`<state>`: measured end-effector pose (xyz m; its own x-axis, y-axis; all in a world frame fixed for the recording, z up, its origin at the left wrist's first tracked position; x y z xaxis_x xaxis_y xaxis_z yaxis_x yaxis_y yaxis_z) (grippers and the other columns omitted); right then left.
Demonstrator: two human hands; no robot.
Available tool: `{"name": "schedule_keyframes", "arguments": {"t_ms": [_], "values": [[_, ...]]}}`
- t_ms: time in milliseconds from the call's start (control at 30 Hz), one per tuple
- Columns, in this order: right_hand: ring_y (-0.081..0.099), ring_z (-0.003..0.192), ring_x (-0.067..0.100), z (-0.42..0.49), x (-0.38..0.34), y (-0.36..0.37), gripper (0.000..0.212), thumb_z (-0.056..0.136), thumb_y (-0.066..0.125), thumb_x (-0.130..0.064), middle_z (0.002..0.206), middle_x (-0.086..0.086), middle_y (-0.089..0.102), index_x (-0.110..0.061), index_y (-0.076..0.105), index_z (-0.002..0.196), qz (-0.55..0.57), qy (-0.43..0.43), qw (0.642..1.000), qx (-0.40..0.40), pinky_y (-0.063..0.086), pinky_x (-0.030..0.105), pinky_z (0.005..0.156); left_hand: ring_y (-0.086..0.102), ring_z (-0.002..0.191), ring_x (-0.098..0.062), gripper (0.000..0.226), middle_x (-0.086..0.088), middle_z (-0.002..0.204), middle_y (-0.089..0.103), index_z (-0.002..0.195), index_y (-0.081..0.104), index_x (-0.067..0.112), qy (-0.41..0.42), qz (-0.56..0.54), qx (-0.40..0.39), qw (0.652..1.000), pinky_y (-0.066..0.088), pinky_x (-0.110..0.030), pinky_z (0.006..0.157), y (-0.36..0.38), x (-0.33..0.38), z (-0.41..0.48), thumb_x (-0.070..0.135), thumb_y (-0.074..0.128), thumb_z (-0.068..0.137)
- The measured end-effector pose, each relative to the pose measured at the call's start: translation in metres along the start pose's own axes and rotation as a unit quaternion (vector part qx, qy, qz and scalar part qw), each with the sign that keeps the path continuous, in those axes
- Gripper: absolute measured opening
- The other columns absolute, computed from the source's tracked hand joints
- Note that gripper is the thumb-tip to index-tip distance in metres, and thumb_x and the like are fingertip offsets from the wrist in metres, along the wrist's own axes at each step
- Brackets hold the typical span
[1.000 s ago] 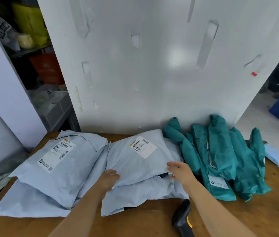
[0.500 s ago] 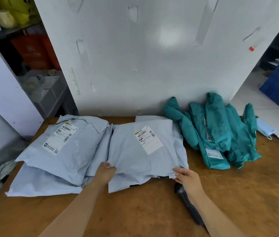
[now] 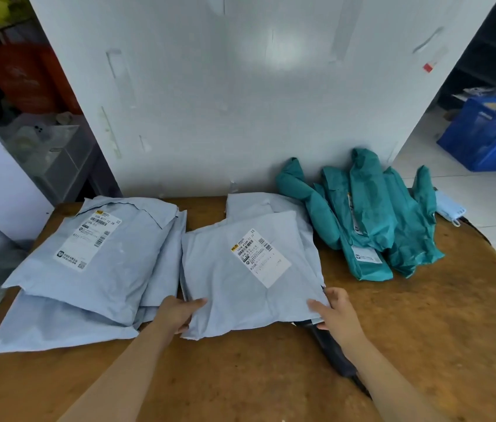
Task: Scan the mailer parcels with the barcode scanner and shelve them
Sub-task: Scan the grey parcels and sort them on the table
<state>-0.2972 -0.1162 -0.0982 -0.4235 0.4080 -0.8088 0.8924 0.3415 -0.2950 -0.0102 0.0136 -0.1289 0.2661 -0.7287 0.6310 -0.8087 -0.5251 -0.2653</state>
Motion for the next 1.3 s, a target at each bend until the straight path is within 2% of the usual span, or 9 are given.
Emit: {"name": "schedule_keyframes", "arguments": {"t_ms": [233,367,500,700,867,1000,1100,1200,1300], "values": [[0.052,0.055,0.012,-0.024,0.010,0.002,0.011,0.096,0.055,-0.011,0.078,0.004,0.064,-0.018,0.063,0.099,-0.131,-0.035,0.988,-0.073,0.044,0.019,0.049,0.042,0.053,-0.016,0.033,-0.006,0.055,0.042,0.074,0.047,0.007,-0.032,-0.021,-0.072,0.997,0.045,-0.028,0.054,0.001,-0.013,-0.021,0.022,0.076,0.078],[0.052,0.066,0.001,-0.030,0.033,-0.009,0.016,0.096,0.057,-0.018,0.085,-0.002,0.060,-0.029,0.067,0.089,-0.310,-0.118,0.941,-0.075,0.036,0.018,0.060,0.058,0.075,-0.023,0.007,-0.013,0.084,0.061,0.084,0.059,0.006,0.006,-0.037,-0.033,0.999,0.050,-0.032,0.066,-0.013,-0.040,-0.022,0.010,0.062,0.089],[0.053,0.120,0.024,-0.015,0.044,-0.026,0.055,0.093,0.058,-0.032,0.138,0.009,0.048,-0.026,0.040,0.145,-0.357,-0.069,0.930,0.060,0.047,0.032,0.094,0.061,0.080,-0.027,0.012,-0.015,0.087,0.062,0.082,0.059,0.006,0.040,-0.006,-0.021,0.999,0.053,-0.035,0.071,-0.018,-0.050,-0.022,0.013,0.057,0.092],[0.052,0.121,0.028,-0.014,0.064,-0.008,0.082,0.083,0.062,-0.036,0.136,0.010,0.048,-0.020,0.016,0.150,-0.454,-0.027,0.891,-0.007,0.046,0.038,0.099,0.058,0.104,-0.028,0.011,-0.011,0.111,0.060,0.103,0.054,0.008,0.055,-0.002,-0.049,0.997,0.049,-0.043,0.095,-0.013,-0.048,-0.023,0.014,0.055,0.093],[0.059,0.090,0.028,-0.020,0.061,-0.016,0.047,0.084,0.060,-0.017,0.111,0.015,0.056,-0.009,0.040,0.125,-0.316,0.000,0.946,0.068,0.054,0.042,0.079,0.057,0.091,-0.019,0.018,-0.004,0.104,0.058,0.114,0.047,0.013,0.061,-0.036,-0.062,0.996,0.049,-0.029,0.067,-0.008,-0.049,-0.034,0.014,0.050,0.096],[0.060,0.080,0.024,-0.038,0.034,-0.020,0.033,0.082,0.062,-0.017,0.090,0.004,0.061,-0.018,0.040,0.107,-0.232,-0.041,0.960,0.148,0.055,0.042,0.074,0.054,0.105,-0.024,0.024,-0.009,0.120,0.056,0.118,0.048,0.009,0.100,-0.016,-0.040,0.994,0.046,-0.036,0.092,-0.009,-0.051,-0.033,0.007,0.051,0.094],[0.058,0.075,0.013,-0.055,0.009,-0.002,0.033,0.080,0.068,-0.009,0.087,-0.002,0.061,-0.019,0.048,0.104,-0.181,-0.093,0.978,0.045,0.054,0.034,0.075,0.052,0.106,-0.022,0.023,-0.007,0.119,0.055,0.116,0.048,0.009,0.123,-0.013,-0.027,0.992,0.043,-0.036,0.095,-0.008,-0.047,-0.035,0.005,0.051,0.094],[0.050,0.062,0.013,-0.073,-0.009,0.022,0.026,0.078,0.065,-0.008,0.079,0.000,0.058,-0.014,0.055,0.101,-0.201,-0.123,0.968,-0.092,0.047,0.024,0.057,0.052,0.103,-0.022,0.025,-0.008,0.117,0.056,0.119,0.049,0.006,0.139,-0.023,-0.013,0.990,0.042,-0.033,0.089,-0.007,-0.043,-0.036,0.001,0.050,0.094],[0.046,0.057,0.013,-0.080,-0.020,0.038,0.026,0.078,0.062,-0.010,0.078,0.002,0.054,-0.013,0.055,0.103,-0.174,-0.116,0.970,-0.127,0.046,0.023,0.052,0.053,0.101,-0.022,0.019,-0.010,0.113,0.057,0.111,0.051,0.004,0.138,-0.025,-0.012,0.990,0.042,-0.032,0.086,-0.008,-0.043,-0.037,0.001,0.052,0.093]]}}
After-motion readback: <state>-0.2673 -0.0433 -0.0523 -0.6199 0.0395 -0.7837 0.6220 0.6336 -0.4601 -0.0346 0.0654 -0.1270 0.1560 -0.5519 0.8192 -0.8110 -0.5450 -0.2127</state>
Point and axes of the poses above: each hand's wrist, its own z-axis towards the middle knuckle, its own y-axis out of the palm, x = y × z, the point moved 1 cm from there along z, towards the middle knuckle
